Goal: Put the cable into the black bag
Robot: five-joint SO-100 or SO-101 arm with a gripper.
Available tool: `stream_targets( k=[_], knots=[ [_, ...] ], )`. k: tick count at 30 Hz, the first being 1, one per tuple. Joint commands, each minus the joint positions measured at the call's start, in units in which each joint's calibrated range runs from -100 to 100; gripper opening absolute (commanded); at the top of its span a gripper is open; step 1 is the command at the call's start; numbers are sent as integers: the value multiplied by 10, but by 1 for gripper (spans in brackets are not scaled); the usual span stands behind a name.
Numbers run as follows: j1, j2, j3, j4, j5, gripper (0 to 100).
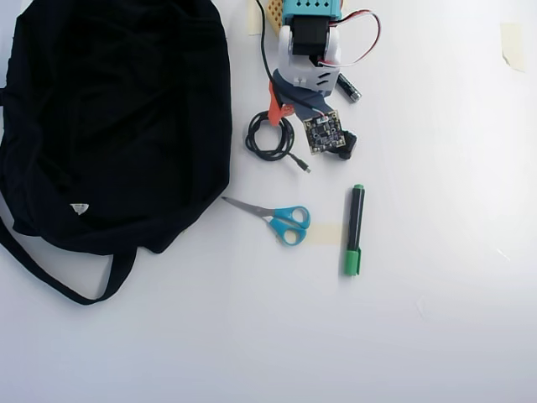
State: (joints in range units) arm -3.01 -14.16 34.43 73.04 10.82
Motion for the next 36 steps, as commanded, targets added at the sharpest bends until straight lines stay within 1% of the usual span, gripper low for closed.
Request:
stream_targets(
  k=[1,7,14,16,19,22,31,36],
  knots=[
    [5,-10,10,-28,-3,21],
    [14,-9,37,-77,-3,21],
    [14,24,52,-91,-15,23],
    [15,43,46,-91,-15,27],
    [16,62,44,-116,-15,36],
    [14,67,44,-131,-15,42],
    [9,67,44,-131,-15,42],
    [-10,67,44,-131,-17,42]
  ],
)
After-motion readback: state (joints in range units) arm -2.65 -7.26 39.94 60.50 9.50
